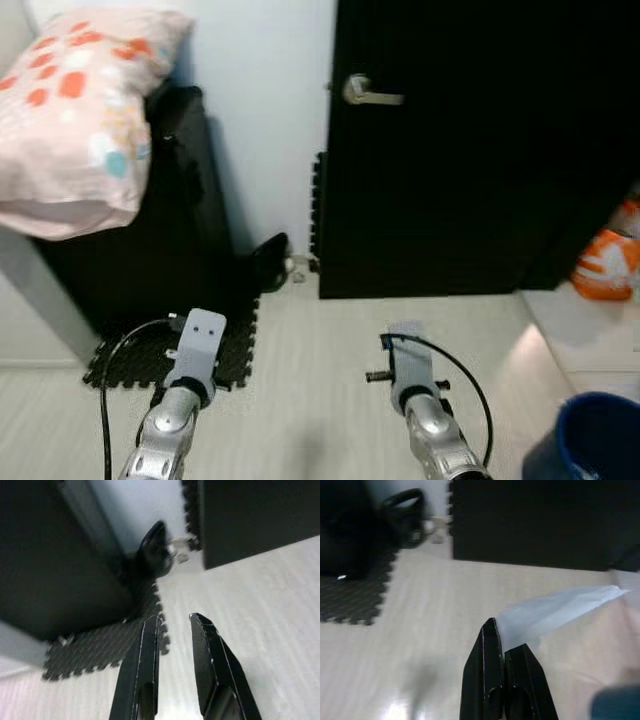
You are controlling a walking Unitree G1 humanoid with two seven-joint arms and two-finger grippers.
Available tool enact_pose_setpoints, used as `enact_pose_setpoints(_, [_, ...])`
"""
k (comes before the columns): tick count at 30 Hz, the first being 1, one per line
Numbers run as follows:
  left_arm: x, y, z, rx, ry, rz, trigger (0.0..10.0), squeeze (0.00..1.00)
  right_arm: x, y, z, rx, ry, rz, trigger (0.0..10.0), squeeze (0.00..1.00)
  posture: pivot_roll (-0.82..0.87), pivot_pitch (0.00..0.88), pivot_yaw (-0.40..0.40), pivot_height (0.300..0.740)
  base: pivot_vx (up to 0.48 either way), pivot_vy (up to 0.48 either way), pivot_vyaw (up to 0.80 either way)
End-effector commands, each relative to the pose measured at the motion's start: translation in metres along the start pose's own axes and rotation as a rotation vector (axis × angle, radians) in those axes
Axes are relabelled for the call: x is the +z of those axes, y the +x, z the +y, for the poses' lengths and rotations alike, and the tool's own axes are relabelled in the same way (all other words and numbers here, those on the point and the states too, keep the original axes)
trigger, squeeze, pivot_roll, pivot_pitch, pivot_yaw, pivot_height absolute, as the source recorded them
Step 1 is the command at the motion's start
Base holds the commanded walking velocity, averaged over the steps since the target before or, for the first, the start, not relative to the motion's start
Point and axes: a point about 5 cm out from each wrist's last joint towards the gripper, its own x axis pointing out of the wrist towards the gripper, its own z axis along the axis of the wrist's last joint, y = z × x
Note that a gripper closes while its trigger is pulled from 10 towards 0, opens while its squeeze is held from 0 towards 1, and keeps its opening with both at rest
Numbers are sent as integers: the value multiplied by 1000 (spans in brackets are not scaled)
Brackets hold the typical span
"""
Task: Clean up the room
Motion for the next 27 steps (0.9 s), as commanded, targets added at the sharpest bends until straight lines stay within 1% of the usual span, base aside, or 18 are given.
enact_pose_setpoints(1, [-7,-4,2,4,4,28,10000,0,-6,-3,5,5,17,25,10000,0,110,88,20,740,0,0,-800])
enact_pose_setpoints(8, [-7,-3,-1,-4,-21,25,10000,0,-6,-2,2,-1,16,28,10000,0,104,78,12,740,0,0,-800])
enact_pose_setpoints(17, [-9,-2,-3,0,-34,49,10000,0,-6,-1,-3,-17,11,35,10000,0,97,70,4,740,0,0,-800])
enact_pose_setpoints(27, [-9,-3,-5,-10,-35,53,10000,0,-6,-1,-5,-24,6,37,10000,0,92,62,4,740,0,0,-800])
